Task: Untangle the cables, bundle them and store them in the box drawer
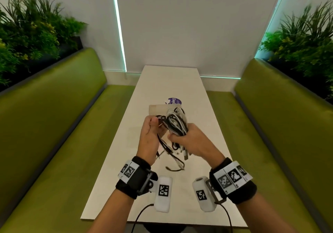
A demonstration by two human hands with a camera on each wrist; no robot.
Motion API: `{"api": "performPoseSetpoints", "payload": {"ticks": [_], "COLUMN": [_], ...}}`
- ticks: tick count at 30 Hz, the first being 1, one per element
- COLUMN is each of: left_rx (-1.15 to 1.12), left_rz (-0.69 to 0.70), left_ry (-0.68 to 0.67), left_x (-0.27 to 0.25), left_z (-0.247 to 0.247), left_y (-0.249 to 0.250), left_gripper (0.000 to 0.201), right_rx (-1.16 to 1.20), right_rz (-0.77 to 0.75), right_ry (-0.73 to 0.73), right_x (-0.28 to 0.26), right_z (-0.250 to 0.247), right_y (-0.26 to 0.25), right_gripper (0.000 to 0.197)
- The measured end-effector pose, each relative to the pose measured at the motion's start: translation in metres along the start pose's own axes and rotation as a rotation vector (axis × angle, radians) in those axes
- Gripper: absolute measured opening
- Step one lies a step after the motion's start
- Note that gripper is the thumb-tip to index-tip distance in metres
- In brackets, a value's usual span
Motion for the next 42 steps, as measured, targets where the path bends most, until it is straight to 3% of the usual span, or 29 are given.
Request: {"api": "performPoseSetpoints", "payload": {"ticks": [5,8,10,13,15,17,23,27,30,33,35,38,42], "left_rx": [-0.308,-0.334,-0.333,-0.179,0.006,0.061,-0.022,0.006,0.076,0.15,0.299,0.427,0.304], "left_rz": [-0.174,-0.184,-0.18,-0.163,-0.157,-0.154,-0.149,-0.136,-0.127,-0.186,-0.25,-0.348,-0.303], "left_ry": [0.071,0.06,0.03,-0.112,-0.217,-0.214,0.077,0.049,-0.053,-0.255,-0.423,-0.648,-0.682], "left_x": [-0.005,-0.01,-0.012,-0.011,-0.011,-0.01,-0.01,-0.011,-0.009,-0.011,-0.018,-0.036,-0.049], "left_z": [0.013,0.02,0.022,0.02,0.018,0.017,0.012,0.018,0.021,0.013,0.007,0.01,0.026], "left_y": [-0.009,-0.009,-0.009,-0.01,-0.01,-0.009,-0.01,-0.007,-0.005,-0.019,-0.03,-0.042,-0.035], "left_gripper": [0.038,0.037,0.049,0.069,0.098,0.108,0.041,0.037,0.059,0.112,0.126,0.113,0.039], "right_rx": [0.077,0.14,0.192,0.214,0.152,0.071,-0.033,0.122,0.229,0.305,0.377,0.486,0.535], "right_rz": [0.041,0.052,0.059,0.043,0.027,0.002,-0.035,-0.03,-0.035,-0.044,-0.052,-0.071,-0.081], "right_ry": [-0.085,-0.124,-0.149,-0.147,-0.111,-0.085,-0.163,-0.143,-0.131,-0.089,-0.02,0.07,0.124], "right_x": [-0.006,-0.005,-0.002,-0.003,-0.002,0.0,0.0,-0.005,-0.006,-0.003,0.0,0.002,0.003], "right_z": [0.019,0.022,0.023,0.019,0.016,0.014,0.025,0.024,0.018,0.006,-0.004,-0.014,-0.022], "right_y": [0.011,0.015,0.019,0.02,0.018,0.014,0.008,0.011,0.01,0.013,0.014,0.011,0.003], "right_gripper": [0.017,0.032,0.036,0.033,0.027,0.022,0.035,0.027,0.028,0.015,0.006,0.007,0.01]}}
Point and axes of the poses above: each hand's wrist, its own x-axis towards the middle knuckle, its own z-axis out of the palm, y = z × x, the point moved 6 cm from there along x, towards the middle knuckle, and after that the axes turned 8 degrees about z, right-handed, at the moved point
